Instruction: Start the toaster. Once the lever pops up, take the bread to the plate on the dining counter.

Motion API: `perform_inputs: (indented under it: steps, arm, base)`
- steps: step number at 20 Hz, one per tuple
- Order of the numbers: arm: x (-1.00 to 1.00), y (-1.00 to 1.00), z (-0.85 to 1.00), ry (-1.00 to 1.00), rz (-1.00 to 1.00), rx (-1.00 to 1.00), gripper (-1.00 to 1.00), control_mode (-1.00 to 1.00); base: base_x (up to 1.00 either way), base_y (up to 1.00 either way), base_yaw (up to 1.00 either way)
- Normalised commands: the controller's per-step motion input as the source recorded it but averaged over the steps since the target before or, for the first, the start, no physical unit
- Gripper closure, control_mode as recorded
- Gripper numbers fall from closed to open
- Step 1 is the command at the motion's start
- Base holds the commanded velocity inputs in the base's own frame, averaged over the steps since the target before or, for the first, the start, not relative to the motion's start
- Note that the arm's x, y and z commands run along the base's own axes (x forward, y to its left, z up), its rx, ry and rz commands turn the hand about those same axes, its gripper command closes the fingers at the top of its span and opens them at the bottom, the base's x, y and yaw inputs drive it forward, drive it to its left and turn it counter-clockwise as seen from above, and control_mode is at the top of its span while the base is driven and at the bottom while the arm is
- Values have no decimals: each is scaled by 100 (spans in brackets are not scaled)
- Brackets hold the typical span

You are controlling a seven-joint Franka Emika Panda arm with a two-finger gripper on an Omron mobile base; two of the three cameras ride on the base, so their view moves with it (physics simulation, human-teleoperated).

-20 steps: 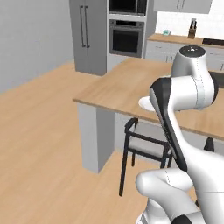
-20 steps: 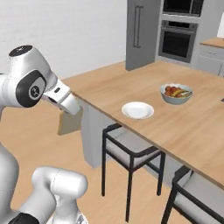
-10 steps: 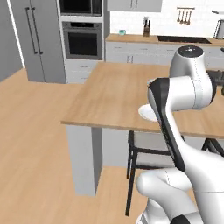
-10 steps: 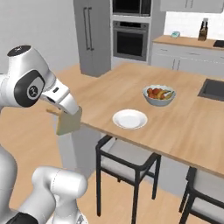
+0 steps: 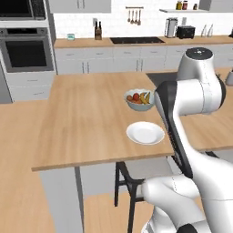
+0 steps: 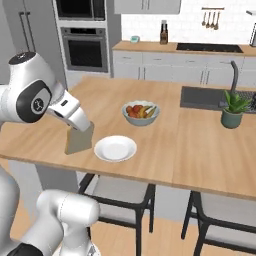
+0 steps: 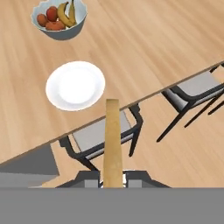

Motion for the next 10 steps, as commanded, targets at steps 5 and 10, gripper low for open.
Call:
perform_inputs:
  steps: [5, 10]
  arm:
    - [0, 0, 0, 0, 0, 0, 100, 100]
    - [26, 1, -6, 0, -2, 11, 100, -100]
  base:
    - [88, 27, -38]
    - [28, 8, -10]
